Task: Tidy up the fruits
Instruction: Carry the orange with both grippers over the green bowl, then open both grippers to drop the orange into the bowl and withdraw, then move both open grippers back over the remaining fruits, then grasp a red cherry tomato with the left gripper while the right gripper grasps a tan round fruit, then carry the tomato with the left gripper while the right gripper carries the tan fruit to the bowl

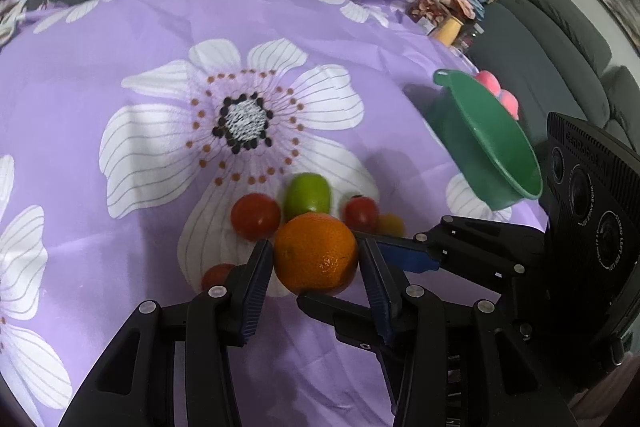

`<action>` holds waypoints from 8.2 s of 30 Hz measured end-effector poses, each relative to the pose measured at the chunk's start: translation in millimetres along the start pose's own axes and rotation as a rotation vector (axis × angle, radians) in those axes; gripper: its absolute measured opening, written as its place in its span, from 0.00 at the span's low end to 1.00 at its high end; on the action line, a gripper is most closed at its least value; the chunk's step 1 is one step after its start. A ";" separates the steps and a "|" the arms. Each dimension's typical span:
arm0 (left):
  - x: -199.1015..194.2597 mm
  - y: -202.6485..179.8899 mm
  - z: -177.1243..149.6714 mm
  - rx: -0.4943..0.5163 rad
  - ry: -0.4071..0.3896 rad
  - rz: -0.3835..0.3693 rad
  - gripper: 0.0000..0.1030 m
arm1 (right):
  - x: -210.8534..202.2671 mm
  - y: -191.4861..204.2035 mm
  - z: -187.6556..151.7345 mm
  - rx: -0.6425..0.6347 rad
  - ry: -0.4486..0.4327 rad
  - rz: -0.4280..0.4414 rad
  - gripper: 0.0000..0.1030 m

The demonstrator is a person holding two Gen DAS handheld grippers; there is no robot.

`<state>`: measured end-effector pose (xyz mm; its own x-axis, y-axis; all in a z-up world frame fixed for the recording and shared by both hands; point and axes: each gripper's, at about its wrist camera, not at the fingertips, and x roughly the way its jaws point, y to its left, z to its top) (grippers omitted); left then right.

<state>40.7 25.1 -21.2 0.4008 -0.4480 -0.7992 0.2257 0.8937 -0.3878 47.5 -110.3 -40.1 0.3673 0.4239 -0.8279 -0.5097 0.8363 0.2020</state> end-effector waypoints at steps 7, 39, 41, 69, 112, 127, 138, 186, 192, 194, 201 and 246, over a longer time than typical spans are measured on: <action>-6.0 -28.5 4.7 0.062 -0.015 0.008 0.43 | -28.9 -8.4 -8.0 0.014 -0.055 -0.019 0.40; 14.6 -161.0 49.2 0.342 -0.030 -0.007 0.43 | -132.9 -86.1 -36.6 0.161 -0.286 -0.143 0.40; 19.8 -170.1 53.3 0.361 -0.027 -0.014 0.43 | -138.2 -93.2 -38.7 0.177 -0.297 -0.156 0.40; 84.4 -212.1 72.0 0.416 0.091 -0.088 0.44 | -142.2 -155.6 -56.3 0.322 -0.272 -0.253 0.42; -30.7 -94.4 12.2 0.144 -0.102 0.144 0.72 | -153.6 -52.2 -48.0 0.088 -0.261 -0.296 0.69; -47.5 -48.0 -21.9 0.052 -0.084 0.181 0.72 | -124.1 -19.0 -42.8 0.021 -0.191 -0.249 0.71; -47.1 -26.9 -31.5 0.017 -0.061 0.174 0.72 | -104.6 -5.2 -37.4 -0.009 -0.143 -0.229 0.71; 1.5 0.0 -21.5 0.123 0.019 0.245 0.63 | -21.4 -38.0 -27.5 0.004 0.054 -0.184 0.51; 9.4 2.8 -20.8 0.146 0.048 0.283 0.48 | -9.9 -46.6 -23.2 -0.005 0.080 -0.191 0.41; 10.8 6.0 -20.6 0.141 0.055 0.291 0.45 | -6.7 -48.0 -23.1 -0.009 0.087 -0.191 0.37; 17.4 12.8 -23.4 0.121 0.073 0.298 0.32 | -3.9 -51.8 -20.6 -0.013 0.086 -0.187 0.27; 5.7 -122.8 27.6 0.294 -0.028 0.090 0.27 | -126.9 -91.5 -44.5 0.131 -0.220 -0.265 0.27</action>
<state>39.8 -87.8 34.5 0.4542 -0.3719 -0.8096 0.4342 0.8859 -0.1633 13.0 -256.0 23.2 0.6391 0.2393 -0.7309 -0.2755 0.9585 0.0730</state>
